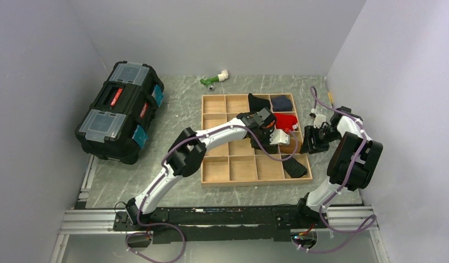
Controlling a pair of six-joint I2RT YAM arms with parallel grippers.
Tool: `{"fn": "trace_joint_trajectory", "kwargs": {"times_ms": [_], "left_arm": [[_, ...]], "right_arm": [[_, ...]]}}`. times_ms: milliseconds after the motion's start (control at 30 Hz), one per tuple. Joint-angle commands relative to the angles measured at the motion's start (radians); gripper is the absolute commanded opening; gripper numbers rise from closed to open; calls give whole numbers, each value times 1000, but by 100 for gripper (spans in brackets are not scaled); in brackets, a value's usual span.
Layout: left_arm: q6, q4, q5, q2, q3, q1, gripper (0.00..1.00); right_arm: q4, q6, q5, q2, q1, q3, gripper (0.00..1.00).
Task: Roll the underwear
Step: Place the underwear at the center of the board.
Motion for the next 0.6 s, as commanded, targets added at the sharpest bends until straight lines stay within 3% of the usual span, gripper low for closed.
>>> {"fn": "trace_joint_trajectory", "kwargs": {"times_ms": [0,233,567], "left_arm": [[9,-117,6,67,-29,-16,30],[-12,-72,25,22,-56,-13,47],[-13,-87,26,-18,-38,-13,55]], "right_arm": [[-8,-16,-30,5,-8,13,53],[-13,-15,-29,7,-8,17,54],[-13,-11,-30,7,-11,14,54]]}}
